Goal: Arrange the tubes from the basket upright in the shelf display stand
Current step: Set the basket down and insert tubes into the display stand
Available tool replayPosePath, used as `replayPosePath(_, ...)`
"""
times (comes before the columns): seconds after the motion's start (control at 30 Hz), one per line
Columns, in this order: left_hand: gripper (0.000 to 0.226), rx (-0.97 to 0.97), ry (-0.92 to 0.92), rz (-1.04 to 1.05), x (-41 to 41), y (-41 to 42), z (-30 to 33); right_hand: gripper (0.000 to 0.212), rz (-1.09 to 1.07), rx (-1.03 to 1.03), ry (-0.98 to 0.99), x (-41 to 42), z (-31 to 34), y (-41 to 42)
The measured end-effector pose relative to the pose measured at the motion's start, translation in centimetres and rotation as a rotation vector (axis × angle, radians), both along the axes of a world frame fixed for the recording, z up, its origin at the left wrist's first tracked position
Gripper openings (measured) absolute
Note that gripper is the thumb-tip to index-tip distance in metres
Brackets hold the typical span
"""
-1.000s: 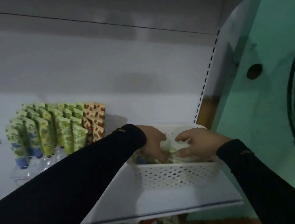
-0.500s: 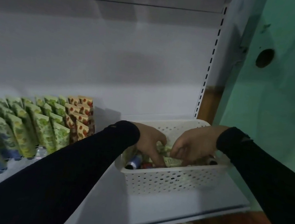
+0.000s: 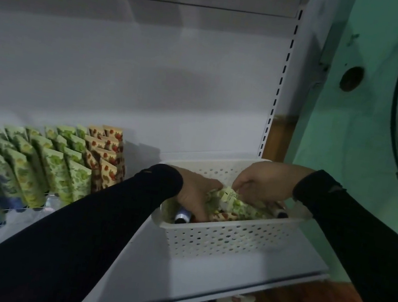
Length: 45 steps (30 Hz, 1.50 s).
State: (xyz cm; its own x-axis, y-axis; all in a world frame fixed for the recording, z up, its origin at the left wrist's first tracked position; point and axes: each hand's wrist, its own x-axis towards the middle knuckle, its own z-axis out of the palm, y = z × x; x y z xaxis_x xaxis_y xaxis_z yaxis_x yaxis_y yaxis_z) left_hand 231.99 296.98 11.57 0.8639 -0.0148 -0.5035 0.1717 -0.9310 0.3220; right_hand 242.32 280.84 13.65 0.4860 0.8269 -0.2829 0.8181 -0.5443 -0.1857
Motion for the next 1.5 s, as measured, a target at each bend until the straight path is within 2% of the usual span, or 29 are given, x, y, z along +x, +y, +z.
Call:
replayPosePath(0.13, 0.063, 0.024, -0.119, 0.008, -0.2, -0.2, -0.2, 0.047, -0.028, -0.069, 0.023, -0.4, 0.6, -0.5)
replayPosePath(0.27, 0.066, 0.038, -0.114, 0.025, -0.1, -0.1, -0.7, 0.069, -0.035, -0.151, 0.045, -0.7, 0.1, -0.1)
replayPosePath(0.4, 0.067, 0.058, -0.175, 0.058, -0.1, -0.3, -0.8, 0.068, -0.031, -0.103, -0.018, -1.2, -0.4, 0.4)
replayPosePath(0.5, 0.058, 0.082, -0.246, 0.065, -0.3, -0.3, -0.7, 0.066, -0.056, -0.027, -0.036, -1.2, -0.6, 0.4)
replayPosePath(0.67, 0.056, 0.142, -0.327, 0.068, -0.4, -0.2, -0.7, 0.077, -0.145, 0.100, -0.023, -0.6, -0.7, 0.0)
replayPosePath(0.83, 0.058, 0.166, -0.499, 0.095, -0.2, -0.3, -1.0, 0.047, -0.208, 0.373, 0.030, 0.0, -0.3, -0.8)
replayPosePath(0.93, 0.056, 0.134, -0.587, 0.194, -0.3, -0.5, -1.0, 0.041, -0.301, 0.606, 0.067, 0.2, -0.5, -0.9)
replayPosePath(1.03, 0.049, 0.028, -0.614, 0.300, -0.4, -0.8, -0.5, 0.039, -0.369, 0.798, 0.146, -0.2, -0.3, -0.9)
replayPosePath(1.2, 0.038, -0.379, -0.790, 0.481, -0.7, -0.7, 0.4, 0.035, -0.435, 1.055, 0.262, -1.0, 0.1, -0.5)
replayPosePath(1.33, 0.016, -0.656, -0.887, 0.516, -1.2, -0.4, 1.6, 0.042, -0.448, 1.143, 0.247, -1.5, 0.9, 0.1)
replayPosePath(1.4, 0.019, -0.780, -0.906, 0.516, -1.8, -0.4, 2.5, 0.048, -0.442, 1.174, 0.288, -1.8, 1.6, 0.5)
replayPosePath(1.5, 0.024, -0.852, -0.903, 0.425, -3.2, -0.5, 4.0, 0.068, -0.430, 1.208, 0.324, -2.8, 2.9, 1.2)
